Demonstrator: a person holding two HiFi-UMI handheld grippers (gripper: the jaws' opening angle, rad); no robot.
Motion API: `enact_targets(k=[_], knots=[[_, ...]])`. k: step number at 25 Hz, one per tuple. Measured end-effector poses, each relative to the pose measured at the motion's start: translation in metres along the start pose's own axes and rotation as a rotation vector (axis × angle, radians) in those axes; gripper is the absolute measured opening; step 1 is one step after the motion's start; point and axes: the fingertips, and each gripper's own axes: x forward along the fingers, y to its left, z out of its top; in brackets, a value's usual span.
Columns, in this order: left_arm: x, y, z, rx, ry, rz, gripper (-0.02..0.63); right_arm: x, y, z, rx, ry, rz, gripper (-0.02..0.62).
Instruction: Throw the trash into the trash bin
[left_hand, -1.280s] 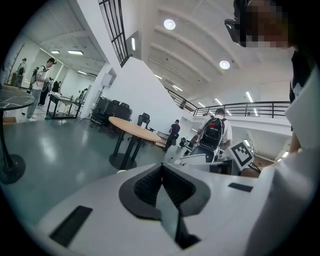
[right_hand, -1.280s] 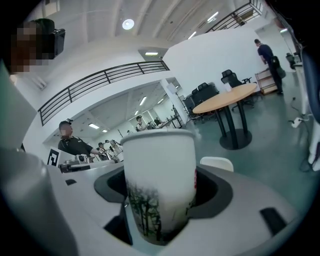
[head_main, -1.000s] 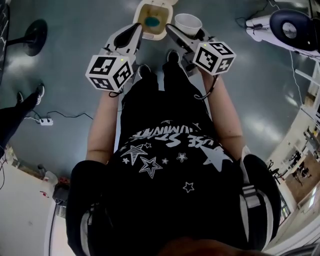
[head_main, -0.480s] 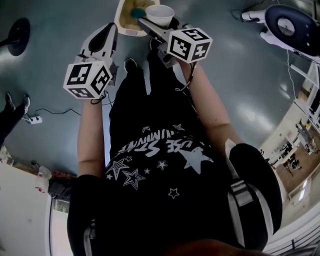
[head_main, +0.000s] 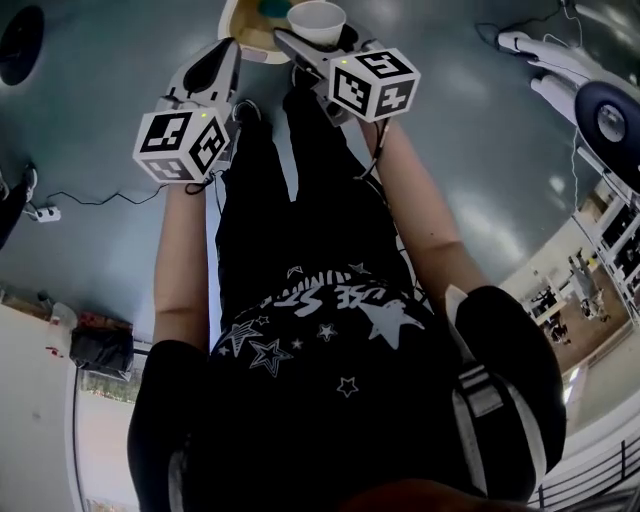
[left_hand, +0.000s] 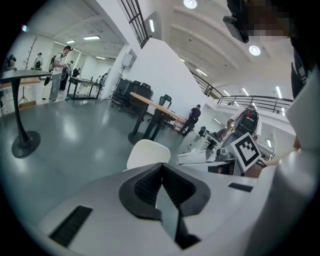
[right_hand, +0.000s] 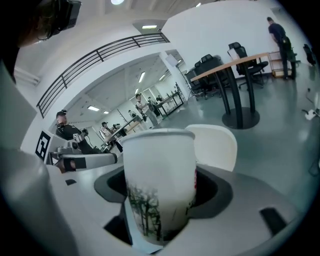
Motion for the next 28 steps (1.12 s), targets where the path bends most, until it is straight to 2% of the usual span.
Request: enact_targets(k=[8,15,22,28], knots=[[0.038,0.027,-0.052,-0.049,0.068,0.02,0.011,0.043,-0.027,-0.027,0.067,0.028,0.016,0.33],[0.068,0.049,-0.091,-0.093,0.111,0.049,0.011,0.073,-0.059,-0.058,0.073,0.065,-0.022,0.33],[0.077,0.081,-0.117,-0.121,0.134,0.109,0.011,0.099,-0.074,-0.088,0.055,0.122,-0.042,0.33],[0.082,0.11,-0.144,-0.139,0.172,0.126,0.011,0.132,-0.079,-0.115,0.075,0.162,-0.033,0.33]])
